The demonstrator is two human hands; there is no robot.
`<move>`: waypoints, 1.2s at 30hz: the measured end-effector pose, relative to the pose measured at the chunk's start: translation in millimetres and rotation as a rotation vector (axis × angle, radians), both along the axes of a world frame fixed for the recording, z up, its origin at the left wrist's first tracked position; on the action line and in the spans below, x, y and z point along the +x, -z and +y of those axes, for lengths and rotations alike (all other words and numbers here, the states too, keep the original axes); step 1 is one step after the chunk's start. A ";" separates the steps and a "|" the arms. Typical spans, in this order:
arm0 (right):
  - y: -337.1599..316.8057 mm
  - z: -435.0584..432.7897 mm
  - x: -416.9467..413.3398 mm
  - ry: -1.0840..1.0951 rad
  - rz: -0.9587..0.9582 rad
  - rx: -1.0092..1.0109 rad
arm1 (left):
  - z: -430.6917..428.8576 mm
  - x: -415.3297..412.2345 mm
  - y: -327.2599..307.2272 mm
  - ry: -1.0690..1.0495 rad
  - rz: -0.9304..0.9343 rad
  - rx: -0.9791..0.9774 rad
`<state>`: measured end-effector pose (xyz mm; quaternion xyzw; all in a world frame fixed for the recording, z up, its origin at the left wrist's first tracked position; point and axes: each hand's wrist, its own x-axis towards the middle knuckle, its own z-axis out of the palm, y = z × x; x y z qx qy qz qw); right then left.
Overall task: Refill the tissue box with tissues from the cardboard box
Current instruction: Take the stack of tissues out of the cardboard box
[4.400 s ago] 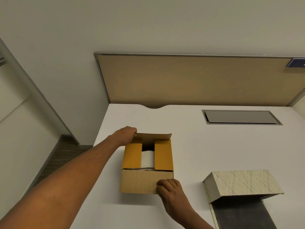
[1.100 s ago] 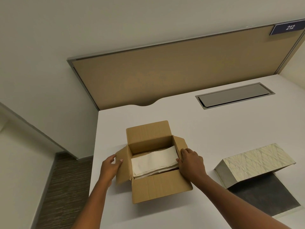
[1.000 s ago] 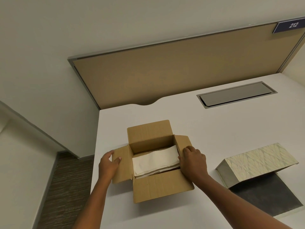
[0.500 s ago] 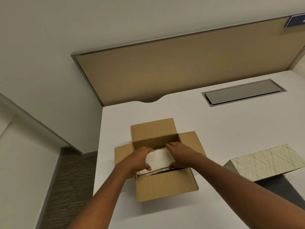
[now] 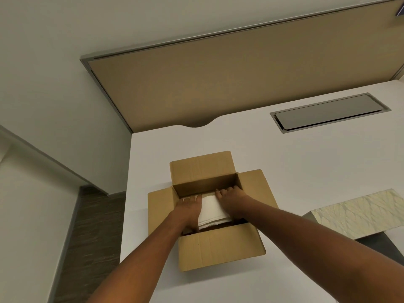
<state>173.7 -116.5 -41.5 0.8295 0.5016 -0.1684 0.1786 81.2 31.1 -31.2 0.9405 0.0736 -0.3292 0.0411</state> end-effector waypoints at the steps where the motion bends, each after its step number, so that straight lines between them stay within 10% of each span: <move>1: 1.8 0.4 -0.4 -0.005 -0.015 0.003 | -0.5 -0.7 3.2 0.022 -0.017 0.030; 36: 5.6 -4.2 12.0 0.013 0.269 0.114 | 0.9 2.2 26.6 -0.076 -0.117 -0.013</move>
